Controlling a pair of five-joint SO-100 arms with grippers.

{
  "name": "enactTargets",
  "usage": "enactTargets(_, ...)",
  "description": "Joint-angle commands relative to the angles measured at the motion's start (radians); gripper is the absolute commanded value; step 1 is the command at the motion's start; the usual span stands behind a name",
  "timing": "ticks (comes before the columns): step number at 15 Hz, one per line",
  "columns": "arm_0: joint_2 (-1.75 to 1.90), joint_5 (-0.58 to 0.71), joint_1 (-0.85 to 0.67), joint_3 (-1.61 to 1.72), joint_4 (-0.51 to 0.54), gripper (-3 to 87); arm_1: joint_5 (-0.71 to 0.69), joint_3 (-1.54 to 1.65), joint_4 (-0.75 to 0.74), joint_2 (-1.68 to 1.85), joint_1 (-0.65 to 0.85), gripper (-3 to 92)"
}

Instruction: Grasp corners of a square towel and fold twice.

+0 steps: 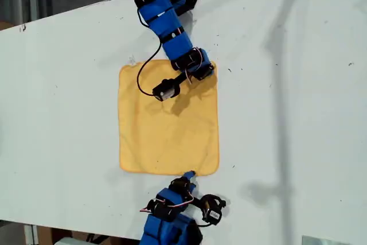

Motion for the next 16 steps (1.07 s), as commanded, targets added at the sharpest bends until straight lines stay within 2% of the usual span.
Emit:
enactTargets(1,-0.044,-0.006,0.021,-0.054,-0.012,18.8,0.015,-0.005,0.009,-0.008,-0.012,-0.1)
enactTargets(3,-0.117,0.002,0.04,-0.118,0.006,20.4,0.021,-0.002,0.009,-0.011,-0.014,-0.1)
enactTargets(4,-0.12,-0.009,0.057,-0.118,-0.017,20.8,0.021,0.0,0.008,-0.014,-0.015,-0.1)
enactTargets(8,-0.187,-0.095,0.146,-0.12,-0.164,19.8,0.031,0.0,0.009,-0.017,-0.023,-0.1)
enactTargets(11,-0.39,-0.175,0.187,-0.161,-0.305,20.4,0.041,-0.003,0.011,-0.008,-0.041,-0.1)
enactTargets(12,-0.511,-0.133,0.179,-0.23,-0.339,17.2,0.044,-0.009,0.017,-0.005,-0.046,-0.1)
enactTargets(13,-0.641,-0.081,0.164,-0.331,-0.341,-0.3,0.049,-0.02,0.028,-0.003,-0.049,-0.1)
enactTargets(14,-0.756,-0.04,0.158,-0.482,-0.291,-0.3,0.055,-0.021,0.034,0.003,-0.054,-0.1)
enactTargets(16,-0.902,0.035,0.163,-0.862,-0.005,-0.3,0.067,-0.038,0.064,0.038,-0.066,-0.1)
